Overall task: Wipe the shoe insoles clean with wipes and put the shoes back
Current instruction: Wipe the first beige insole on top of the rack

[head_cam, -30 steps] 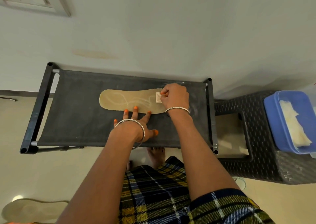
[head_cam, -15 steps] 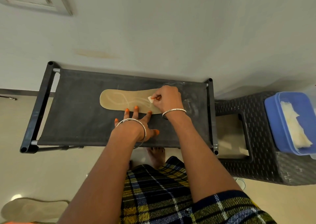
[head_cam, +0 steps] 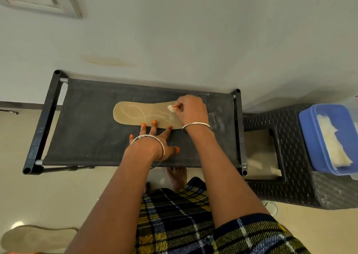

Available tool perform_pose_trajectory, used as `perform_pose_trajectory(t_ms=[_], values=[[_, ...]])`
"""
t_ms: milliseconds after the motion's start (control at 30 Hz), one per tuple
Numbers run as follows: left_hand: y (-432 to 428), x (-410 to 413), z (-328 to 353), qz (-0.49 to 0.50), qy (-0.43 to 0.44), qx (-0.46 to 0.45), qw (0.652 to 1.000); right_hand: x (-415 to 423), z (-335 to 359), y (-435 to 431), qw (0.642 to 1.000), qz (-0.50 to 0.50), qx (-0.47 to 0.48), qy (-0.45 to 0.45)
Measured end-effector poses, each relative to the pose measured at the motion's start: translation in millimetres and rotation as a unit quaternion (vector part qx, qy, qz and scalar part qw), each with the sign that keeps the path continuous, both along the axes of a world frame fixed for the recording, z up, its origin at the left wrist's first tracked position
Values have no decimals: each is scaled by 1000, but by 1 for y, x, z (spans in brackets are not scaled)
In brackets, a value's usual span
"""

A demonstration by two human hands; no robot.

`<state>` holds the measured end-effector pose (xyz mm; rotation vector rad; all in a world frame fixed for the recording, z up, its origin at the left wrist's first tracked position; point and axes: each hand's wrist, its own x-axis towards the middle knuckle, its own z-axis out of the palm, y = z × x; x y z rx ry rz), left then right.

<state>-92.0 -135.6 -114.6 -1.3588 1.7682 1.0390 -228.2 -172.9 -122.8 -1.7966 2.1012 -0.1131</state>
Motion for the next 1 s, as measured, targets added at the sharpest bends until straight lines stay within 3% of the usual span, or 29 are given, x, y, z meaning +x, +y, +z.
perform_pose_trajectory(t_ms=[133,367,667,900,1000], values=[[0,3,-2,-2,0,2,1000,-21,-1,1,994,-107,-25,12],[1,2,4,11,1,-4,1000,11,-4,3,1000,-2,-7,6],[0,3,6,13,-4,-2,1000,-15,-7,6,989,-142,-42,8],[1,3,5,18,-4,-11,1000,17,-7,3,999,11,-33,-35],[0,4,7,16,-4,-8,1000,2,-5,3,996,-66,-50,-19]])
